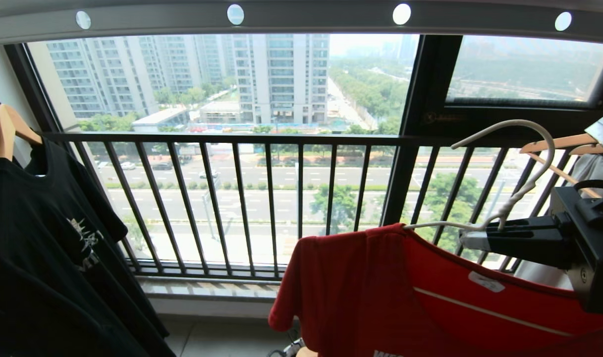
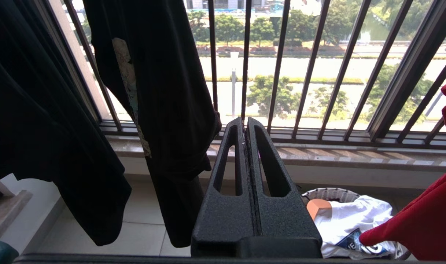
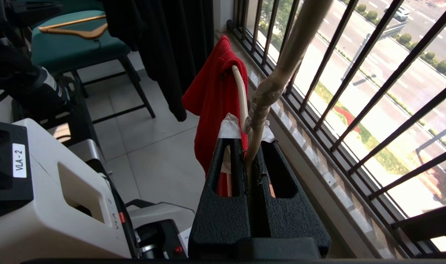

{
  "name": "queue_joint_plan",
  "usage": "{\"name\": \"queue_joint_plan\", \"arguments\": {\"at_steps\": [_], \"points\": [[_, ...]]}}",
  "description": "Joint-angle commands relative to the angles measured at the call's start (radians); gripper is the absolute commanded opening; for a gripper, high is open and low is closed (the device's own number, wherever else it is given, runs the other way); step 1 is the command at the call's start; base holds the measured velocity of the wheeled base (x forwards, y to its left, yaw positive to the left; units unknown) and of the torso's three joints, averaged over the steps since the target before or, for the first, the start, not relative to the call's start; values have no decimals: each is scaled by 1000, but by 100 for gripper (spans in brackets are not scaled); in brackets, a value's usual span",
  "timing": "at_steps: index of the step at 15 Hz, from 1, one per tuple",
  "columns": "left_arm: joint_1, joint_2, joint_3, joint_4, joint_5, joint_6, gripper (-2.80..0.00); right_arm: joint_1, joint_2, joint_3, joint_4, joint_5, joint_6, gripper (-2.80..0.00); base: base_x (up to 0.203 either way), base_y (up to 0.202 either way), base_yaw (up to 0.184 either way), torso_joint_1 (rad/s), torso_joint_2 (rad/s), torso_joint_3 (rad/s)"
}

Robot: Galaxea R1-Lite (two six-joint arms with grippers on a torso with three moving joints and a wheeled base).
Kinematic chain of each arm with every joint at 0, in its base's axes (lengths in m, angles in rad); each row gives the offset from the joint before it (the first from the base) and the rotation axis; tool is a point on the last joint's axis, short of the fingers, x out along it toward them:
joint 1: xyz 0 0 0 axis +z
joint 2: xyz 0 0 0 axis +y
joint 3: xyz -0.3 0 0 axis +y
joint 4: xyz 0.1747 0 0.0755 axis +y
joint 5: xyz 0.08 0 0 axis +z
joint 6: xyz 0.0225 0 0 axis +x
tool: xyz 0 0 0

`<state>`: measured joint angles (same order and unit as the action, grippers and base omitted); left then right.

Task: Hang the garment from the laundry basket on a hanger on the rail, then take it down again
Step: Take the clothes off the clothes rack

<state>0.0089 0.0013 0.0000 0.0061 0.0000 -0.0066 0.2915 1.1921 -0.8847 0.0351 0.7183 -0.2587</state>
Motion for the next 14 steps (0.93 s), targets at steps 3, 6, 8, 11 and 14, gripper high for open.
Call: {"name": "queue_joint_plan", "arguments": {"at_steps": [3,6,8,11,14], "points": [[0,0,0,0,0,1,-280,19,51,9,2,7,-1,-280,0,0,0,0,0,0],[0,0,0,0,0,0,-280,17,90,13,-33,3,-1,-280,0,0,0,0,0,0],[0,0,0,0,12,-20,-280,15,98,32,-75,1,-1,-280,0,0,0,0,0,0],[-3,31,-4,9,14,-17,-280,15,110,64,-162,6,7,-280,0,0,0,0,0,0],[-5,162,-119,6,-35,-16,-280,11,151,91,-301,3,95,-280,0,0,0,0,0,0]]}}
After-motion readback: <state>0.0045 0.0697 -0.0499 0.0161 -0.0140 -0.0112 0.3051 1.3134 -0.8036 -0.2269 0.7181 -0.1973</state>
